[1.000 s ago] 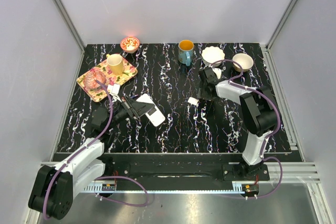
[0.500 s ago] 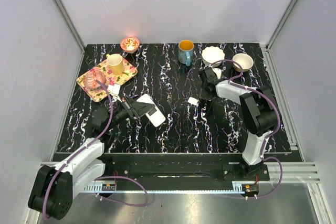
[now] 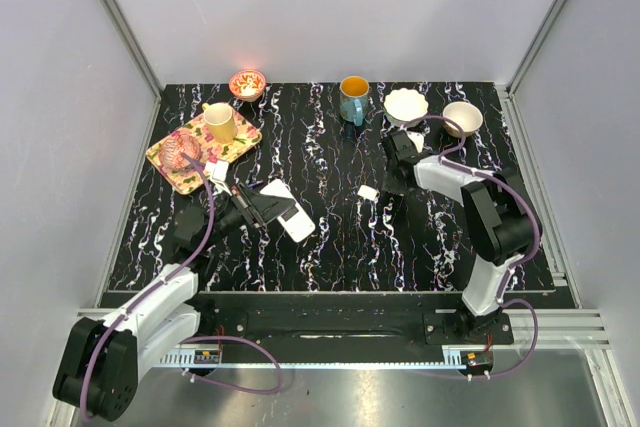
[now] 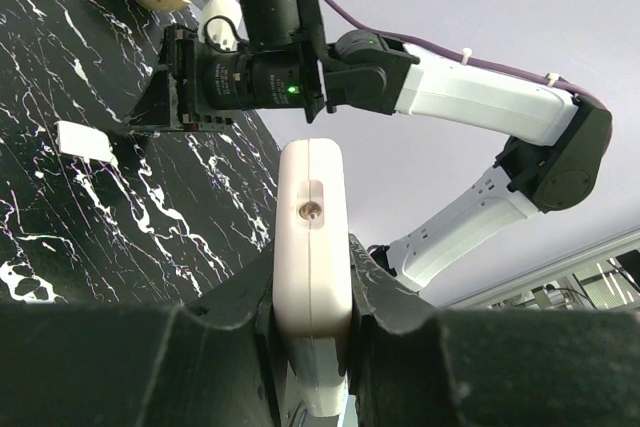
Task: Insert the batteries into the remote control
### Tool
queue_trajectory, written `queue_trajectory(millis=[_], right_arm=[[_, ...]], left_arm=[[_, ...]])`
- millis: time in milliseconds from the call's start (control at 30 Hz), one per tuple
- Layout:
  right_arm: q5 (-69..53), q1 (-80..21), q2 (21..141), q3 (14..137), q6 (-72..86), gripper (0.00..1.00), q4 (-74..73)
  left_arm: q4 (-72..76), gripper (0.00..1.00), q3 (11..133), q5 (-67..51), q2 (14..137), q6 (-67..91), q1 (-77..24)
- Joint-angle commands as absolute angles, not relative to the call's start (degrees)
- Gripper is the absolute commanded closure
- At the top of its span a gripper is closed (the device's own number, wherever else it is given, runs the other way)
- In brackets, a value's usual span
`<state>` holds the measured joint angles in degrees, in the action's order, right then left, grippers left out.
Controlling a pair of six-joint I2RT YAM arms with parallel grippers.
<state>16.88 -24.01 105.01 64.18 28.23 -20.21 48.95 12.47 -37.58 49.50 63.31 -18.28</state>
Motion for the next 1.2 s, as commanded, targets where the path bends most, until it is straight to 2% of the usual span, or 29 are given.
queue_trajectory(millis=[0, 100, 167, 333, 433, 567, 800, 1167], right_arm=[[15.0, -24.4, 97.4, 64.4, 25.3, 0.83, -22.2], [5.8, -25.4, 92.3, 63.1, 20.8, 0.91, -18.7], [1.2, -27.3, 89.8, 62.6, 14.8, 1.0, -15.5], [6.0, -37.9, 90.6, 58.8, -9.3, 1.0, -8.5], [0.9, -38.3, 90.6, 55.8, -15.6, 1.0, -4.9], [-7.2, -38.3, 90.6, 55.5, -20.6, 1.0, -5.9], [-9.7, -38.3, 92.1, 55.5, -24.4, 1.0, -10.1], [-8.7, -38.4, 92.8, 53.2, -21.0, 1.0, -10.9]], left_arm=[[51.3, 1.0, 12.6, -38.3, 48.4, 63.4, -18.5], [50.9, 1.0, 12.9, -38.4, 48.0, 63.3, -18.5], [49.8, 1.0, 12.8, -38.3, 47.6, 62.9, -18.5], [48.0, 1.0, 12.0, -38.2, 45.6, 63.3, -18.5], [46.6, 1.0, 11.9, -38.8, 43.5, 63.2, -18.5], [47.1, 1.0, 11.4, -39.3, 42.5, 63.7, -18.5], [49.7, 1.0, 9.7, -39.5, 40.2, 65.7, -18.5], [50.7, 1.0, 8.5, -39.6, 39.3, 66.4, -18.5]])
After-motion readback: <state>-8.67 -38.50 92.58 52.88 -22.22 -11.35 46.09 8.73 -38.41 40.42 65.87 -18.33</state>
